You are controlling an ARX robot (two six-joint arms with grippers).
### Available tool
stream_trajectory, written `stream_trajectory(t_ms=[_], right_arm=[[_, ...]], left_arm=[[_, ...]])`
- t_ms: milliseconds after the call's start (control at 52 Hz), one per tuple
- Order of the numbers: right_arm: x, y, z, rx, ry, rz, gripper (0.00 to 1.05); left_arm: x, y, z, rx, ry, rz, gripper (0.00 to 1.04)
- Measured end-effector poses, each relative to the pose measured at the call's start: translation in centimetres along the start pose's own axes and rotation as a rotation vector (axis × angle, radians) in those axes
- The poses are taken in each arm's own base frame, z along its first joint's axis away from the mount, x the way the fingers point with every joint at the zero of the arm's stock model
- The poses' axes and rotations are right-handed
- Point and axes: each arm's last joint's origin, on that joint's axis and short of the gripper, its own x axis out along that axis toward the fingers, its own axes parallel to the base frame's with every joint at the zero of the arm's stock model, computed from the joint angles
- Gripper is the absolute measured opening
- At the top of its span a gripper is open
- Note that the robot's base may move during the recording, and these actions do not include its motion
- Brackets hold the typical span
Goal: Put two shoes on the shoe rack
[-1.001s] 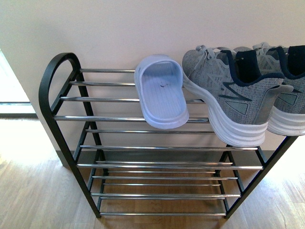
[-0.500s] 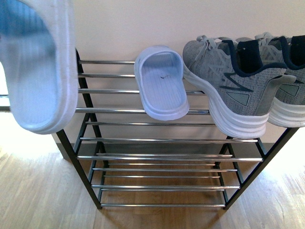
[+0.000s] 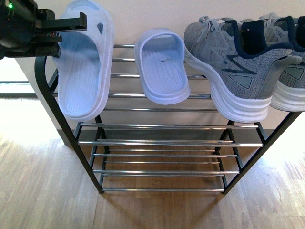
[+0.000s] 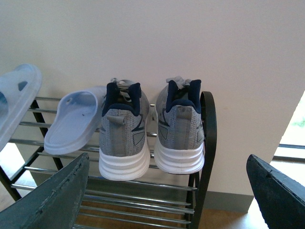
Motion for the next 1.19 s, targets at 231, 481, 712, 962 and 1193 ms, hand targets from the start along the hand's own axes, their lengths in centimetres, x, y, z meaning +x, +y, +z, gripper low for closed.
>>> stream_trajectory(t_ms=[231,481,712,962,1193], right_arm=[[0.0,0.0,0.0,0.0,0.0,0.0,0.96],[0.0,0.0,0.0,0.0,0.0,0.0,0.96],[0.0,0.0,0.0,0.0,0.0,0.0,0.96],[0.0,0.0,0.0,0.0,0.0,0.0,0.96],[0.0,0.0,0.0,0.0,0.0,0.001,0.96]], left_arm=[[2.1,-0.6,0.9,0.031,0.028,0.016,0.02],[2.7,-1.2,1.6,0.056,0.035,0.024,0.24],[-0.9,-2.9,2.3,0.086,-0.069,0.009,0.72],[-6.3,-2.8,0.2,0.083,-0.241,0.103,0.95],[-13.3,-0.8,-4.7,0.042,-0.398,0.245,0.95]])
